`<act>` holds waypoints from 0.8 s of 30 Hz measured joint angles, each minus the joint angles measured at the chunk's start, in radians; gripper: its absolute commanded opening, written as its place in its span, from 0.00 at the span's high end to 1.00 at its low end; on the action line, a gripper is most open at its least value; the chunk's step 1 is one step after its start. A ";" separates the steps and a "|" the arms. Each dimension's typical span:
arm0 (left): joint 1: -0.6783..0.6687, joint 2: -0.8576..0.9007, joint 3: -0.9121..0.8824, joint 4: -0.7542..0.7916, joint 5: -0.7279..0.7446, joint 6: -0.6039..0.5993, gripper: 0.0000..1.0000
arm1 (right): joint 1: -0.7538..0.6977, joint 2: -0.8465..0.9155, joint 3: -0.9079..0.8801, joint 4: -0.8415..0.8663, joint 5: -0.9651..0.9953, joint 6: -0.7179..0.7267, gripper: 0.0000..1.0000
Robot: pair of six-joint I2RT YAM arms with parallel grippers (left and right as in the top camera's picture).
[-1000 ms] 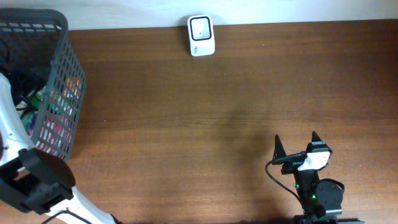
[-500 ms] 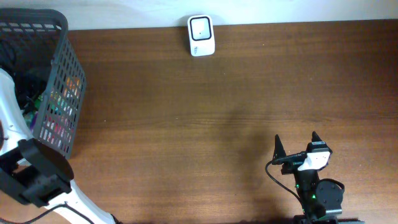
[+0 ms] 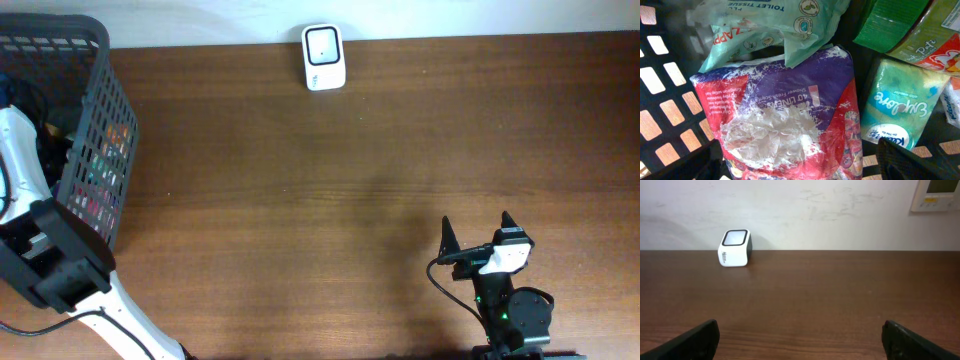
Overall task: Scan the item barcode
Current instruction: 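Lower the left gripper into the basket and grasp the purple-red wipes pack, then lift the wipes pack out and carry it toward the scanner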
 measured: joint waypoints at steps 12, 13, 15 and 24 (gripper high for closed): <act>0.000 0.002 -0.220 0.140 0.019 -0.061 0.59 | 0.000 0.000 0.000 0.000 0.000 0.000 0.02; 0.000 0.002 -0.225 0.141 0.019 -0.064 0.68 | 0.000 0.000 0.000 0.000 0.000 0.000 0.01; 0.000 0.002 -0.225 0.141 0.015 -0.067 0.90 | 0.000 0.000 0.000 0.000 0.000 0.000 0.01; 0.007 0.011 0.130 -0.129 0.021 -0.065 1.00 | 0.000 -0.001 0.000 0.000 0.000 0.000 0.01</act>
